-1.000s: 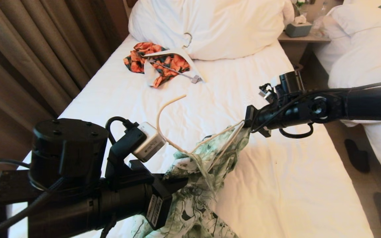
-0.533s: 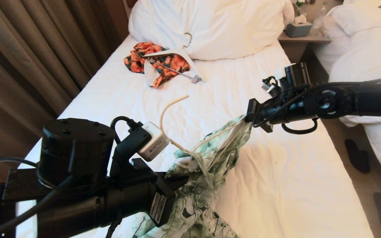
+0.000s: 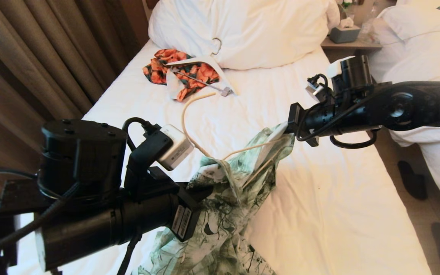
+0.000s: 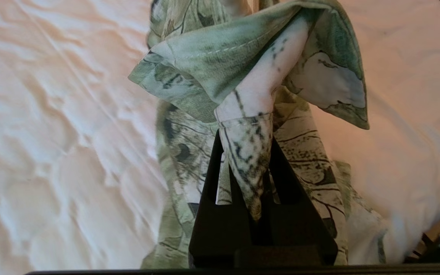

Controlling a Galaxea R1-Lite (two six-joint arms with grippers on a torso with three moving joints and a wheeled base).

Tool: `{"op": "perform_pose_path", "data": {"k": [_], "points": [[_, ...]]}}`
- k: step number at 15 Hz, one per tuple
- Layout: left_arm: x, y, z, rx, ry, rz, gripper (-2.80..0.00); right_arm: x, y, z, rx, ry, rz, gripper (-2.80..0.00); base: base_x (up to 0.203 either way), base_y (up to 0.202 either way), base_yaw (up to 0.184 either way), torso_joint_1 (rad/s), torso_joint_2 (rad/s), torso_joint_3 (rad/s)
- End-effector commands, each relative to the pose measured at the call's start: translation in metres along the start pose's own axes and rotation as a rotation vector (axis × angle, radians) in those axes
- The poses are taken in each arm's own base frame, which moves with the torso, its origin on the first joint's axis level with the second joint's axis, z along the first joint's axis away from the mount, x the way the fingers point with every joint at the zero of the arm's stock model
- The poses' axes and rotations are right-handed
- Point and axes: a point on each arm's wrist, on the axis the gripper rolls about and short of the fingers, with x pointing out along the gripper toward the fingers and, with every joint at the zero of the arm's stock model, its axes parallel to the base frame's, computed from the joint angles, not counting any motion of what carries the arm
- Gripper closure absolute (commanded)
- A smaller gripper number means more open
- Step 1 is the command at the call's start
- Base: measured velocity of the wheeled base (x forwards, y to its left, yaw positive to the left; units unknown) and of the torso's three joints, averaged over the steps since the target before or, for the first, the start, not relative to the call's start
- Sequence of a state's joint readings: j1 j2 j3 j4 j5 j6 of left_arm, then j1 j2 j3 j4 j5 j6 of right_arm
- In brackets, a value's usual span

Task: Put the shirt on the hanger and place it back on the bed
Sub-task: Hook the other side of the shirt onto the hanger

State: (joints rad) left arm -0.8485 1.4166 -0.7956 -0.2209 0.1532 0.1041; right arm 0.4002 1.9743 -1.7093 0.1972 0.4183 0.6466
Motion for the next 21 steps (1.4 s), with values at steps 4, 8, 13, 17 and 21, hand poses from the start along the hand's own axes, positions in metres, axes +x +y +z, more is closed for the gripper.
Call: {"op": "perform_pose_path", "data": {"k": [4, 8, 13, 17, 21], "points": [[-0.013, 0.006, 0.011, 0.007, -0.028, 0.045, 0.00, -0.021, 0.024, -0.010, -0.026, -0.003, 0.035, 0.00, 0.000, 0.000, 0.000, 0.000, 0.00, 0.000], [-0.038, 0.011, 0.011, 0.004, -0.029, 0.055, 0.00, -0.013, 0.012, -0.007, -0.016, -0.060, -0.065, 0.00, 0.000, 0.000, 0.000, 0.000, 0.00, 0.000], [-0.049, 0.013, 0.008, 0.007, -0.011, 0.075, 0.00, -0.018, 0.024, -0.011, -0.032, -0.061, -0.035, 0.00, 0.000, 0.000, 0.000, 0.000, 0.00, 0.000], [-0.047, 0.012, 0.008, 0.030, -0.004, 0.076, 0.00, -0.029, 0.046, -0.016, -0.060, -0.064, 0.013, 0.00, 0.000, 0.000, 0.000, 0.000, 0.00, 0.000], [-0.047, 0.017, 0.007, 0.064, 0.006, 0.127, 0.00, -0.036, 0.054, -0.024, -0.063, -0.045, 0.008, 0.00, 0.000, 0.000, 0.000, 0.000, 0.00, 0.000]]}}
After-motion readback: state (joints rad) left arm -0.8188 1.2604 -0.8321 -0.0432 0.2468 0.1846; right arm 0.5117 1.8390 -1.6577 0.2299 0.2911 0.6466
